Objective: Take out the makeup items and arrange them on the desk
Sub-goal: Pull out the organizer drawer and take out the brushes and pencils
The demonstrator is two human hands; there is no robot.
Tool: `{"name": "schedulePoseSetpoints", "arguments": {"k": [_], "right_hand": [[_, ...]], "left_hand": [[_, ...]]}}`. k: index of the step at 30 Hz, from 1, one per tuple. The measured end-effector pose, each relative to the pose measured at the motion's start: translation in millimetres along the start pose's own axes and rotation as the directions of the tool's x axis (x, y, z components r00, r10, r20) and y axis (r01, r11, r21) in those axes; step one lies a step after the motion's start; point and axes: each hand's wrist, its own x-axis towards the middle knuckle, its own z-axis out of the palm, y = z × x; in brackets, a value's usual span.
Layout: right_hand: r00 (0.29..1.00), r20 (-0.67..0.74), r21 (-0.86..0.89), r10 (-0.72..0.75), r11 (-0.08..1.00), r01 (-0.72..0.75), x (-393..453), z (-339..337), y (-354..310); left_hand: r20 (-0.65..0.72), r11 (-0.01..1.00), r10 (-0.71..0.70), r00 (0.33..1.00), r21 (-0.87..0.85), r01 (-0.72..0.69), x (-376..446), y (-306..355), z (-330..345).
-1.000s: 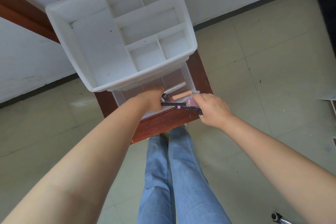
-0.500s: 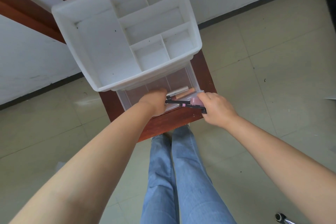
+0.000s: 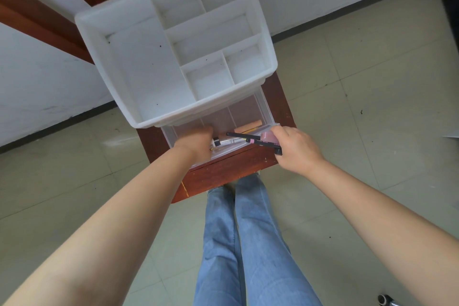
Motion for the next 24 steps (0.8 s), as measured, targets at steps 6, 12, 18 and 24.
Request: {"name": "schedulePoseSetpoints", "arguments": {"k": [6,12,18,24], "right_hand": [[1.0,-0.004,-0.014,-0.021,1.0,0.021,2.4,-3.1,0.8],[1.0,-0.005,-0.03,0.016,0.999,-0.016,5.2,-3.3,0.0],[0.999,-0.003,-0.033,0.035,0.999,-0.035,7.5,-4.9,0.3],[0.997,-0.056,-0.004,0.06,0.998,-0.06,8.9,-3.5,-1.2]], "left_hand": [[0.012,0.993,-0.015,1.0,-0.118,0.016,-0.3,2.0,-5.4],[-0.018,0.963,-0.01,1.0,-0.269,0.004,-1.5,3.2,-2.2],[0.017,0.875,-0.05,0.999,-0.482,0.052,-3.0,-0.3,-0.8],[-0.184,0.894,-0.014,0.983,-0.442,-0.071,-10.6,-9.0,0.5]]}}
